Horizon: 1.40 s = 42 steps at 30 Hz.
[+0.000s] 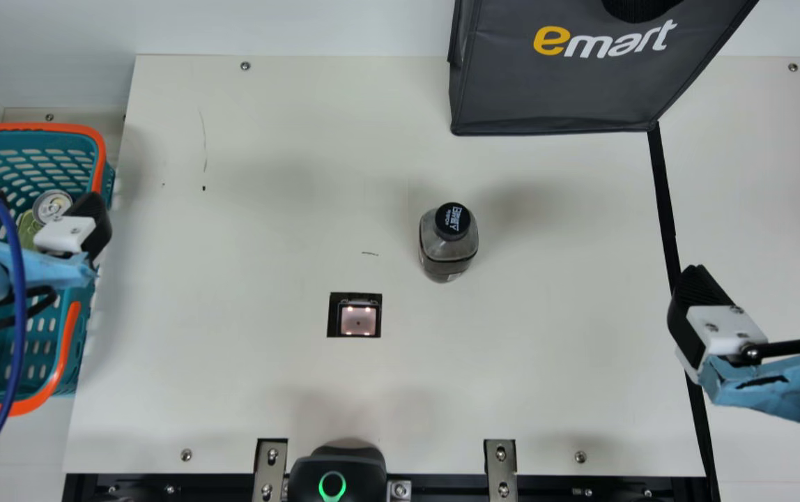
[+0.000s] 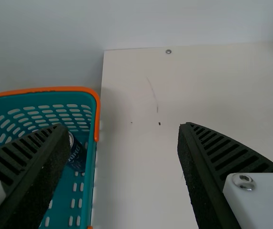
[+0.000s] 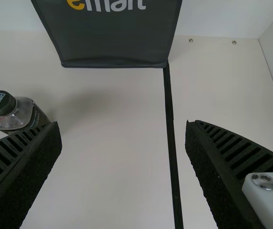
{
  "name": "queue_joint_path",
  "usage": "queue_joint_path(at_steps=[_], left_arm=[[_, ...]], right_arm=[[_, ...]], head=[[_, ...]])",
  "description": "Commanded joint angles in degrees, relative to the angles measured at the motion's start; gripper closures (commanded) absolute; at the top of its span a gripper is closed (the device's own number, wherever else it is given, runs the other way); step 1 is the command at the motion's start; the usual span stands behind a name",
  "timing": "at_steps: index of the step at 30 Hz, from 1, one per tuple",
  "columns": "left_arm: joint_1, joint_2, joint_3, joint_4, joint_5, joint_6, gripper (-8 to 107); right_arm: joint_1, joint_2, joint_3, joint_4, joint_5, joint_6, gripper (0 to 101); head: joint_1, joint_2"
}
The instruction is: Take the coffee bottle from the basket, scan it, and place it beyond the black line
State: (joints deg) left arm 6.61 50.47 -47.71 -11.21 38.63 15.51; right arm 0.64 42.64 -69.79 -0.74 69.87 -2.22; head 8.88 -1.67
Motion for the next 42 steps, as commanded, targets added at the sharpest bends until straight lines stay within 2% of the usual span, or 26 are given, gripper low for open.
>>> queue_joint_path(at_steps=[1, 6, 18, 42], left_arm=[[0.3, -0.9, 0.6, -1.3, 0.0, 1.4, 9], [1.5, -3.3, 2.0, -4.0, 0.6, 4.2, 9], [-1.0, -9.4, 4.4, -0.5, 3.0, 2.2, 9], [-2.3, -12.8, 3.8, 2.1, 6.3, 1.0, 9]], right_arm=[[0.0, 0.0, 0.0, 0.0, 0.0, 0.0, 10], [0.0, 0.0, 0.0, 0.0, 0.0, 0.0, 10], [0.0, 0.0, 0.0, 0.0, 0.0, 0.0, 10], [0.4, 0.5, -0.5, 0.0, -0.2, 0.1, 10]], head=[[-1.0, 0.1], [-1.0, 0.1], [-1.0, 0.1], [-1.0, 0.1]])
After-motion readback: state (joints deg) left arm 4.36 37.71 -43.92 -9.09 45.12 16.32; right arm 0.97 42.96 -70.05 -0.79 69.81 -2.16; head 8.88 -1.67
